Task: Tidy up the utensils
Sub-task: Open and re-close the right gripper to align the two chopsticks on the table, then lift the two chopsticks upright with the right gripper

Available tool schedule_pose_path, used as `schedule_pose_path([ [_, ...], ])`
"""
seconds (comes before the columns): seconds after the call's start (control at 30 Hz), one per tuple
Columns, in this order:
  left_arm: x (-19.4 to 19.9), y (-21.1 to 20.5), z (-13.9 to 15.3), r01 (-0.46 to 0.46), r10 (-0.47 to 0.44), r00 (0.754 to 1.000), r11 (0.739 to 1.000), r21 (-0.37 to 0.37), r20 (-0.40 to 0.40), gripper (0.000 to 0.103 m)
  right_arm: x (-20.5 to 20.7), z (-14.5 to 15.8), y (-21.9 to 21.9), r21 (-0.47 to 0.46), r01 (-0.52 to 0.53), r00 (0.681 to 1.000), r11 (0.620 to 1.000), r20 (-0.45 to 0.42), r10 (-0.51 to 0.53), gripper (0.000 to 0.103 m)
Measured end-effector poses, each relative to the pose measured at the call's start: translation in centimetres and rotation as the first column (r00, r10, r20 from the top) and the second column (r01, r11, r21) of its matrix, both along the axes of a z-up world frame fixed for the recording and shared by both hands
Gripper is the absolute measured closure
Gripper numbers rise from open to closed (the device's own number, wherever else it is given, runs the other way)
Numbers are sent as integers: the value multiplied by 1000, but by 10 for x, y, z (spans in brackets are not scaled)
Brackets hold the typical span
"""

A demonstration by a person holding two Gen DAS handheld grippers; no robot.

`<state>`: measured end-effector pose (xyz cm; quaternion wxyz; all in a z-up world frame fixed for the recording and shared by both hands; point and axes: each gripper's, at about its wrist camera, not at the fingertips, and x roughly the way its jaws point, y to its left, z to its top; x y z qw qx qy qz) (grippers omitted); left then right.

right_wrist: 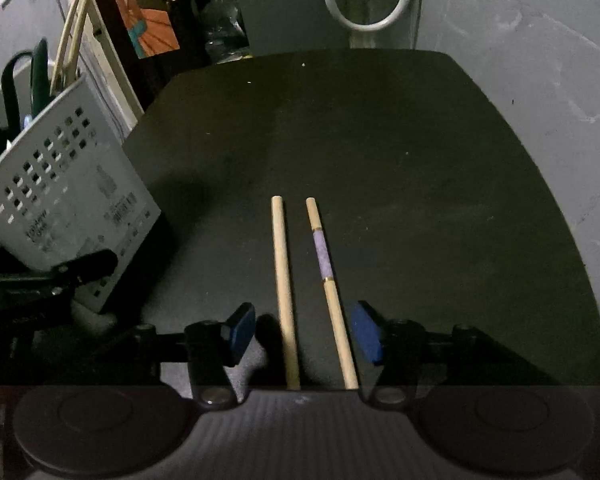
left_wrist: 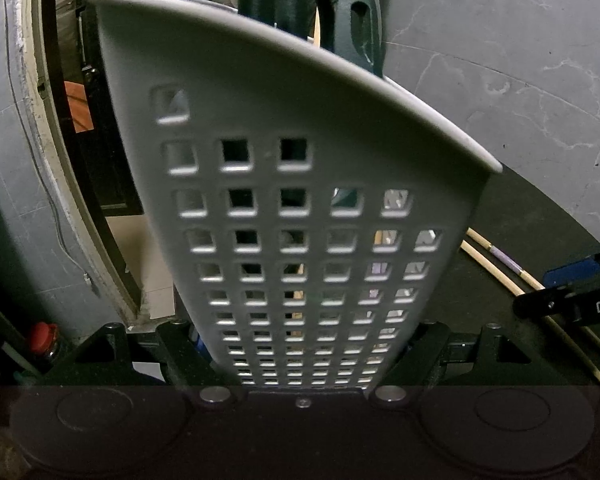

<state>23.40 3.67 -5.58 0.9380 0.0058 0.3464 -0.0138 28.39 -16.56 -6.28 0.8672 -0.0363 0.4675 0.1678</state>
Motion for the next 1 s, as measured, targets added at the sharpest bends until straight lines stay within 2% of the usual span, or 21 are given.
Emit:
schedule_pose_path([
  [0.07,0,0,0,-2,2,1000,1000,-1,0,24,-2,0,3,-28,1,1000,1000,10,0,51],
  [0.13,0,1,0,-4,4,1000,1000,-3,-1,24,-3,0,4,-42,1,1000,999,15,-1,74],
  [0.2,-1,2,0,-4,4,1000,1000,-4,0,24,-4,0,3,-48,4,1000,999,15,-3,87],
  [0.5,0,4,2,-3,3,1000,1000,-7,1,24,-3,0,1,-67,-38,999,997,5,38,88],
  [0.6,1,4,3,0,0,1000,1000,-9,4,24,1,2,1,-53,-36,999,998,-5,36,81],
  [0.7,3,2,2,1,-1,1000,1000,-9,7,24,5,2,4,-57,-41,999,998,-7,41,65],
  [0.77,5,1,2,-2,2,1000,1000,-10,9,24,8,1,6,-57,-36,999,998,-7,36,61],
  [0.87,7,0,3,-5,5,1000,1000,-11,10,24,14,0,11,-73,-19,1000,997,1,19,64],
  [0.93,8,0,3,-6,6,1000,1000,-10,12,25,17,-1,14,-84,-10,1000,996,9,11,81],
  [1.0,8,-1,3,-9,9,1000,1000,-9,13,26,18,-1,16,-83,-7,1000,997,11,8,88],
])
